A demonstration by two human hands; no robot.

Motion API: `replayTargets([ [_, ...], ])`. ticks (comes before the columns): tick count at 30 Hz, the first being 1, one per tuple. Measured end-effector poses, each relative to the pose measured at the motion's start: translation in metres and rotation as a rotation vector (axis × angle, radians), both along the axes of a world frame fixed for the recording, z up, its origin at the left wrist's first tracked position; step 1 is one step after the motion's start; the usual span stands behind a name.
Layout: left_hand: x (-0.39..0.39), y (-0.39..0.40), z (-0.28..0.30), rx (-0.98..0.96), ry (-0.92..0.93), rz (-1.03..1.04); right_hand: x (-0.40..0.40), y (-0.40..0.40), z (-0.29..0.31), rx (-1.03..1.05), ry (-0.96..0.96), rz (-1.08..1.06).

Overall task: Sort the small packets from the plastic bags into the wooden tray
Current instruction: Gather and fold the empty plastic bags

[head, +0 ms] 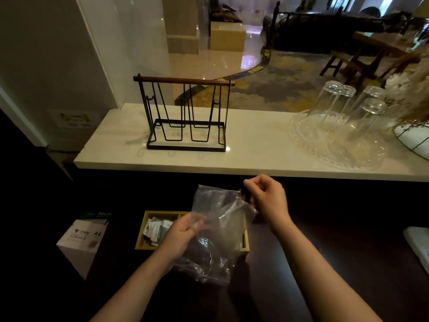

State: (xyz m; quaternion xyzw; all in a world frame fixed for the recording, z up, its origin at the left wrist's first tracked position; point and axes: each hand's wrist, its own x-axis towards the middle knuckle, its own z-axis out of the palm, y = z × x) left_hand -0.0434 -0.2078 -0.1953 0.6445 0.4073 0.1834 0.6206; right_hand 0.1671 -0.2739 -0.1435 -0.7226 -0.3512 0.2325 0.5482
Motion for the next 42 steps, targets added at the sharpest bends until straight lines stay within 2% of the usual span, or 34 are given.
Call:
replayTargets([
  [2, -0.004, 0.002, -0.001, -0.063, -0.017, 0.021, 0.004, -0.004, 0.002, 0.024, -0.201, 0.044],
  [4, -0.006, 0.002, 0.0, -0.082, -0.026, -0.006, -0.003, -0.006, 0.007, 0.047, -0.379, 0.293],
  [6, -0.005, 0.002, 0.003, -0.087, -0.039, -0.033, -0.014, -0.005, 0.004, -0.013, -0.651, 0.527],
  [8, -0.003, -0.001, 0.006, -0.105, -0.06, -0.052, -0.025, -0.001, -0.003, -0.029, -0.92, 0.562],
  [10, 0.0, -0.003, 0.008, -0.115, -0.048, -0.103, -0.031, 0.001, -0.008, -0.023, -1.005, 0.516],
  [15, 0.005, -0.009, 0.013, -0.066, 0.01, -0.251, -0.038, 0.02, 0.002, -0.131, -1.001, 0.415],
  [17, 0.004, -0.009, 0.015, -0.083, 0.024, -0.276, -0.033, 0.027, 0.01, -0.212, -0.858, 0.263],
  [19, 0.0, -0.009, 0.013, -0.09, 0.027, -0.266, -0.02, 0.027, 0.015, -0.257, -0.547, 0.119],
  [21, -0.006, -0.008, 0.01, -0.136, -0.002, -0.192, -0.006, 0.019, 0.015, -0.236, -0.28, 0.169],
  [23, -0.013, -0.006, 0.007, -0.205, -0.042, -0.102, 0.002, 0.006, 0.009, -0.24, -0.133, 0.327],
  [26, -0.018, -0.001, 0.004, -0.273, -0.106, -0.018, 0.003, -0.008, -0.002, -0.294, -0.187, 0.468],
  [29, -0.019, 0.002, 0.003, -0.319, -0.144, 0.015, 0.002, -0.012, -0.004, -0.23, -0.197, 0.389],
  [31, -0.017, 0.002, 0.003, -0.33, -0.163, 0.015, -0.001, -0.012, -0.002, -0.159, -0.083, 0.249],
  [34, -0.011, 0.0, 0.005, -0.297, -0.163, 0.016, -0.008, -0.011, -0.005, -0.03, 0.273, 0.092],
  [37, -0.009, -0.001, 0.006, -0.279, -0.147, 0.042, -0.015, -0.016, -0.01, -0.033, 0.538, 0.166],
  [39, -0.01, 0.0, 0.007, -0.296, -0.155, 0.078, -0.017, -0.02, -0.015, -0.104, 0.572, 0.281],
  [42, -0.012, 0.0, 0.009, -0.298, -0.152, 0.12, -0.021, -0.022, -0.023, -0.196, 0.503, 0.362],
])
